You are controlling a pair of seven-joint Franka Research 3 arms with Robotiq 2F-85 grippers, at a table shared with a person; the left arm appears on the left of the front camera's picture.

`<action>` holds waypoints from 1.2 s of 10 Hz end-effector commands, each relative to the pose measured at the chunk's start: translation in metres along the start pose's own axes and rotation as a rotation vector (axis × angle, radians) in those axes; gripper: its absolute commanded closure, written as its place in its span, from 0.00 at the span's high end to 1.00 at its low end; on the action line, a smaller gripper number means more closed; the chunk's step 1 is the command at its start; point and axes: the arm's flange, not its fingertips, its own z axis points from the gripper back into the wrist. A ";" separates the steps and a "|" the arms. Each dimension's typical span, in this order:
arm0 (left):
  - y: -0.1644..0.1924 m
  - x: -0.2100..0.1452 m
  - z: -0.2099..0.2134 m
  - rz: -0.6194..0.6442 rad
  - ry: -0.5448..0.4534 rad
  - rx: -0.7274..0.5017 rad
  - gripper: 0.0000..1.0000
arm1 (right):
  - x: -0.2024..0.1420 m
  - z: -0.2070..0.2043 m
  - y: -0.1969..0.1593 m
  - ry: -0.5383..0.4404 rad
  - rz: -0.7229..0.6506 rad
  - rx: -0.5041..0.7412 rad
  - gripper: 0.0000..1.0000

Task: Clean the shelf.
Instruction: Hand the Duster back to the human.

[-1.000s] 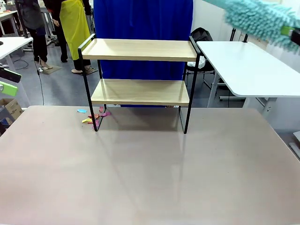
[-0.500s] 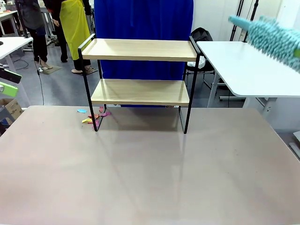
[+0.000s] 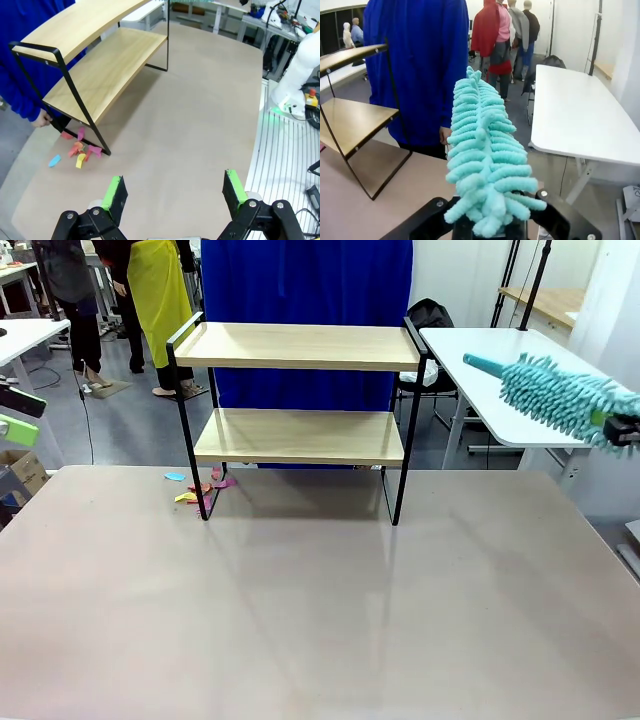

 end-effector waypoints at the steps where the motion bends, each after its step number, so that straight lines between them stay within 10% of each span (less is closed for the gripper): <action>1: 0.002 0.002 0.000 -0.019 -0.027 -0.012 1.00 | -0.019 0.013 0.021 -0.093 0.026 -0.012 0.17; 12: 0.002 0.002 0.000 -0.019 -0.027 -0.012 1.00 | 0.000 0.000 0.000 0.000 0.000 0.000 0.17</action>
